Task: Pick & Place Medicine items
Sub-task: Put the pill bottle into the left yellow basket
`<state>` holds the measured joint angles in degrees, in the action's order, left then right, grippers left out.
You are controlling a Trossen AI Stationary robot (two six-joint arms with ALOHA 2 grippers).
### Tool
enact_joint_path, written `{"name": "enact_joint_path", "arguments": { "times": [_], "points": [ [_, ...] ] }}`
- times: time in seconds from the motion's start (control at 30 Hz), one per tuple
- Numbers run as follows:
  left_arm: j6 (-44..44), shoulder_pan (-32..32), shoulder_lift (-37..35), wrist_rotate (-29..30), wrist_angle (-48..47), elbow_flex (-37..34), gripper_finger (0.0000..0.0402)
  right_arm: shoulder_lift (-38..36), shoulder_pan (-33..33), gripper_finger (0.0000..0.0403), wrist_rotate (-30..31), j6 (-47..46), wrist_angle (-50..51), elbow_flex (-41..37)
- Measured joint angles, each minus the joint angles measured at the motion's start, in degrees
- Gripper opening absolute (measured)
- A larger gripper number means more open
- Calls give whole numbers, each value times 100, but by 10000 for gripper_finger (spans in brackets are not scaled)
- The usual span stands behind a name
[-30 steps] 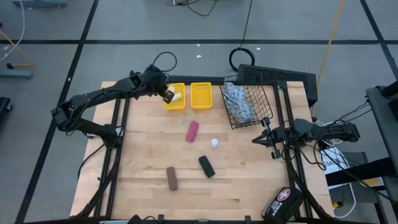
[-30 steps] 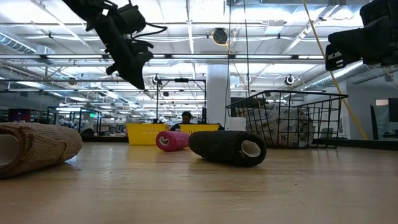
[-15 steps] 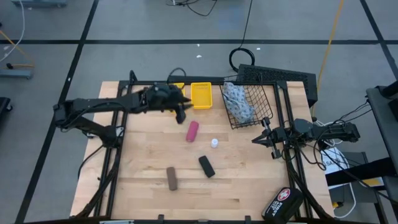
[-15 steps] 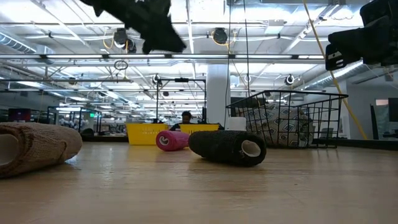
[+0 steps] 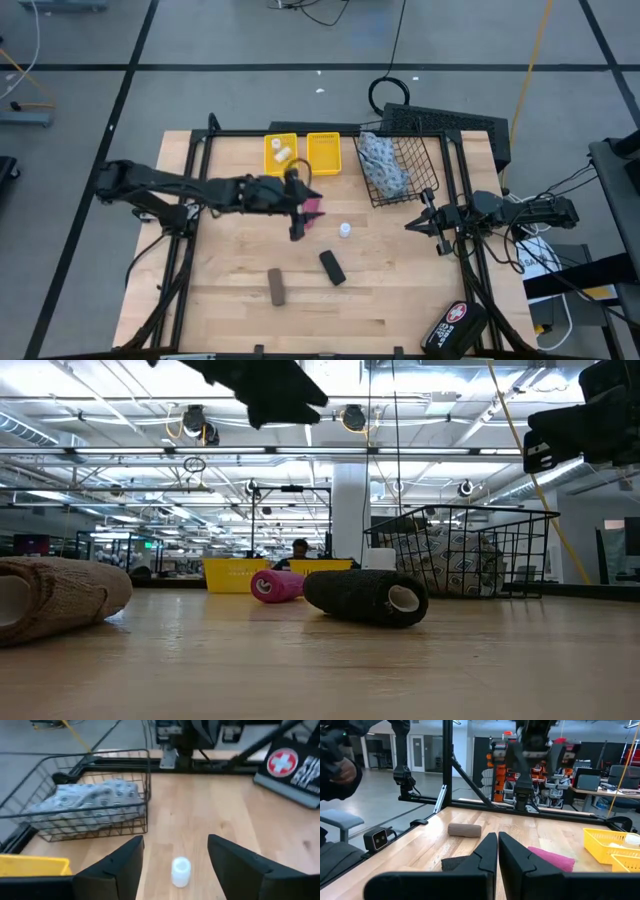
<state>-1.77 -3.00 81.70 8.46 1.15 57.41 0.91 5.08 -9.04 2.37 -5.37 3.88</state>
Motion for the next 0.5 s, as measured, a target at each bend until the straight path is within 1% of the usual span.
{"name": "enact_joint_path", "arguments": {
  "times": [0.1, 0.2, 0.4, 0.5],
  "points": [
    [230, -67, 283, 61, 38, 0, 238, 0, 0, 8, 0, 1, -5, 0],
    [226, -57, 561, 68, 238, 2, 239, 0, 0, 9, -1, 1, -2, 0],
    [113, -40, 1356, 58, 1010, 2, 239, 2, 0, 8, -2, 1, 0, 0],
    [-199, 1, 1681, -7, 1183, 2, 240, 0, 1, 9, -2, 1, 0, 0]
  ]
}}
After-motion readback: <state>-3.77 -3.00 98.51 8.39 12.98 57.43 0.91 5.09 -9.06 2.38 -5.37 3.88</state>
